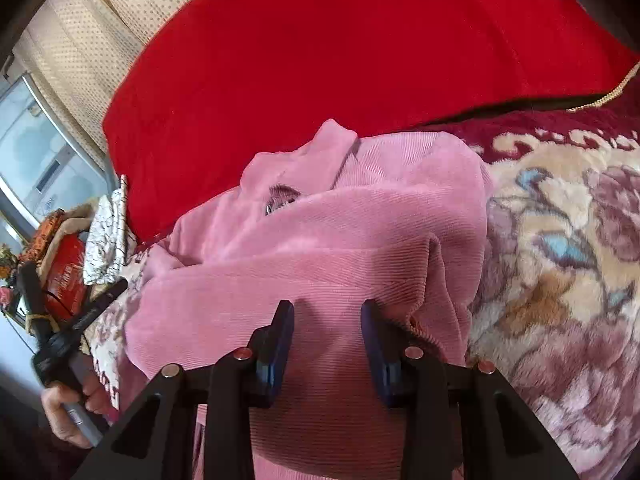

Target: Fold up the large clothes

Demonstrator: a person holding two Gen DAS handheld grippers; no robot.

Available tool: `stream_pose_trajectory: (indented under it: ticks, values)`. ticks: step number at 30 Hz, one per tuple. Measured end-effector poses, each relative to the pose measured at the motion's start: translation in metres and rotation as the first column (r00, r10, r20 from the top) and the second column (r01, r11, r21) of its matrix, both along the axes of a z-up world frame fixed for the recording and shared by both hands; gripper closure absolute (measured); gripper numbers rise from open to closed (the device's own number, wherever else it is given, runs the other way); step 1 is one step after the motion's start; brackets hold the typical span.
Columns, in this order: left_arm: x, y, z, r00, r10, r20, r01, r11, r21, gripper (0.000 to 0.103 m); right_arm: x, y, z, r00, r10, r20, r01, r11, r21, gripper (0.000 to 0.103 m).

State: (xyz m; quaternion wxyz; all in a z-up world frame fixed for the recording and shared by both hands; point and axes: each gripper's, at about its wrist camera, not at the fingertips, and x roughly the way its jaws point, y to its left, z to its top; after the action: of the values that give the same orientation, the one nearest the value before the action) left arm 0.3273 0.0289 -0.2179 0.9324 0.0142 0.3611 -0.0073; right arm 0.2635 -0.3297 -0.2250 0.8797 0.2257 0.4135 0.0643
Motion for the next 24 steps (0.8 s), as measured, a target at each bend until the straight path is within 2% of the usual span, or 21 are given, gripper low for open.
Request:
stream_pose_trajectory:
  ticks: [2,3,4,5,6,8,9,11,14,18,21,24]
  values:
    - [0.007,-0.009,-0.014,0.996,-0.038,-0.078,0.041,0.998,0.045,0.033,-0.005,0.000,0.009,0.999,0.019,0.027,-0.020,1.000,0.019,0.063]
    - [0.013,-0.012,-0.026,0.989,-0.045,-0.141,0.055,0.996,0.067,0.025,-0.007,0.001,0.010,0.999,0.027,0.041,-0.028,0.999,0.032,0.051]
    - [0.021,-0.010,-0.042,0.976,-0.038,-0.214,0.055,0.996,0.072,0.022,-0.011,0.000,0.014,0.998,0.030,0.061,-0.032,0.999,0.037,0.040]
    - [0.024,-0.005,-0.045,0.973,-0.033,-0.227,0.042,0.998,0.037,0.019,-0.014,0.003,0.011,0.997,0.023,0.067,-0.026,0.999,0.031,0.024]
    - [0.025,0.000,-0.043,0.973,-0.024,-0.229,0.023,1.000,-0.008,0.019,-0.015,0.002,0.011,0.998,0.016,0.063,-0.017,1.000,0.022,0.024]
    - [0.023,0.007,-0.036,0.973,-0.029,-0.229,0.019,0.999,-0.047,0.019,-0.008,0.007,-0.001,0.999,0.037,-0.010,-0.037,0.999,-0.017,0.028]
    - [0.021,0.011,-0.032,0.976,-0.029,-0.216,0.019,0.999,-0.049,0.019,-0.006,0.010,-0.006,0.998,0.051,-0.034,-0.052,0.998,-0.045,0.033]
    - [0.009,0.017,-0.022,0.985,-0.025,-0.172,0.019,0.999,-0.037,0.019,-0.011,0.012,-0.001,0.999,0.044,-0.010,-0.045,0.995,-0.089,0.035]
    - [-0.019,0.040,-0.003,0.996,-0.033,-0.088,0.029,0.999,-0.046,0.019,-0.030,0.002,0.013,0.998,0.042,0.045,-0.041,0.999,-0.018,0.034]
    - [-0.074,0.087,0.010,1.000,-0.017,-0.010,0.016,0.995,-0.094,0.019,-0.070,-0.007,0.033,0.992,0.089,0.088,-0.091,0.996,0.009,0.034]
    - [-0.122,0.120,0.001,1.000,-0.009,-0.013,0.007,0.991,-0.131,0.019,-0.106,-0.015,0.037,0.986,0.135,0.098,-0.141,0.988,0.057,0.034]
    - [-0.164,0.143,-0.012,0.998,-0.037,-0.047,0.030,0.989,-0.143,0.019,-0.146,-0.018,0.031,0.980,0.185,0.069,-0.188,0.981,0.045,0.033]
